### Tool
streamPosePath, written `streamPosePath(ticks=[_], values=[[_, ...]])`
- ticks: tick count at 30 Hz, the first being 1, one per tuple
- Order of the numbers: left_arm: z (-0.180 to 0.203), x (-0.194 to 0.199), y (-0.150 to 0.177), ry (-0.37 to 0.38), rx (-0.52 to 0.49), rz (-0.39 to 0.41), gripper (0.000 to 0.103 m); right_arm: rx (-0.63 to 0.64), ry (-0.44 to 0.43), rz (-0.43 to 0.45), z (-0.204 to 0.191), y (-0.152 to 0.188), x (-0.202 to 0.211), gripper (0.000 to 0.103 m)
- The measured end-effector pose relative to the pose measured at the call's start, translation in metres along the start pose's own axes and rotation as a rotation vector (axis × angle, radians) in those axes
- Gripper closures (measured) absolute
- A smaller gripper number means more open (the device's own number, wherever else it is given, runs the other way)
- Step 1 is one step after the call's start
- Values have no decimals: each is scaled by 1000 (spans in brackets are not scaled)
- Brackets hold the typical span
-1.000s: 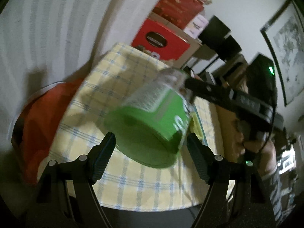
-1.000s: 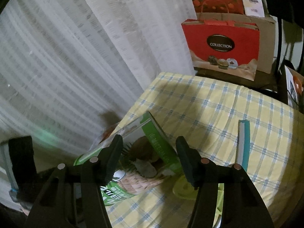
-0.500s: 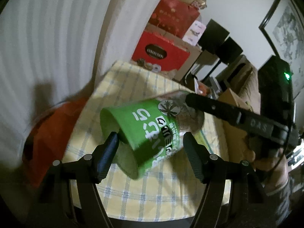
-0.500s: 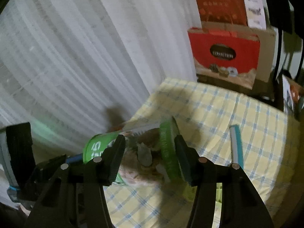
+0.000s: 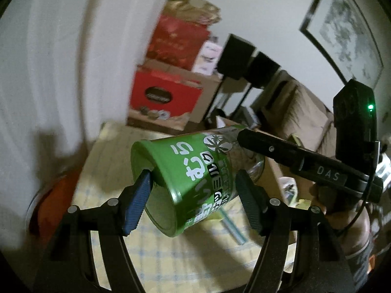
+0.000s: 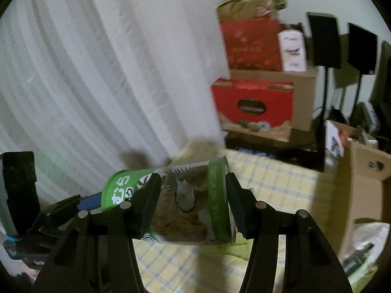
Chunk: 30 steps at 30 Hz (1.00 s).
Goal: Organize objects
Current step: 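Carry the green can over the box, lower it in and open both grippers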
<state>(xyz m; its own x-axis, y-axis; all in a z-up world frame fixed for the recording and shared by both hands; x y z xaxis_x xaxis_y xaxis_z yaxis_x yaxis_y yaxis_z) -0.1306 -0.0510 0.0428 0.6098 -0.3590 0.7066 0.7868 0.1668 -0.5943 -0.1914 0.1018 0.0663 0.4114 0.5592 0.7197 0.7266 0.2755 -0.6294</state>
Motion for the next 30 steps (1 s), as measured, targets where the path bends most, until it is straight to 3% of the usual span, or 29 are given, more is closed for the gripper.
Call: streamPosePath(ticks=[12, 20, 28, 30], values=[[126, -41, -40, 107, -175, -37, 37, -171, 128, 83, 106, 16, 88, 47], [205, -98, -46, 129, -288, -89, 37, -270, 222, 137, 177, 26, 139, 47], [253, -174, -42, 139, -343, -172, 37, -358, 299, 166, 247, 37, 158, 47], [261, -185, -42, 124, -366, -148, 37, -377, 309, 156, 262, 42, 154, 47]])
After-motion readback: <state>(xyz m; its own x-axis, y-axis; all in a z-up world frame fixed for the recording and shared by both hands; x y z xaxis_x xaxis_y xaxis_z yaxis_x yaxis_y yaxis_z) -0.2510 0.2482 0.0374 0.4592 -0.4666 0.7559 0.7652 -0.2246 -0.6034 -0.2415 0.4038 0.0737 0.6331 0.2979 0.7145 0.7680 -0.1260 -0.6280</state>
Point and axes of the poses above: each gripper's, at about its wrist camera, not at the fingertips, and x roughly against the way its jaws point, z to its right, y to its underside, the point moved 3 cm from there along -x, roughly the way its jaws point, and after that the axes turned 8 degrees about -z, right-handed, at the moved point
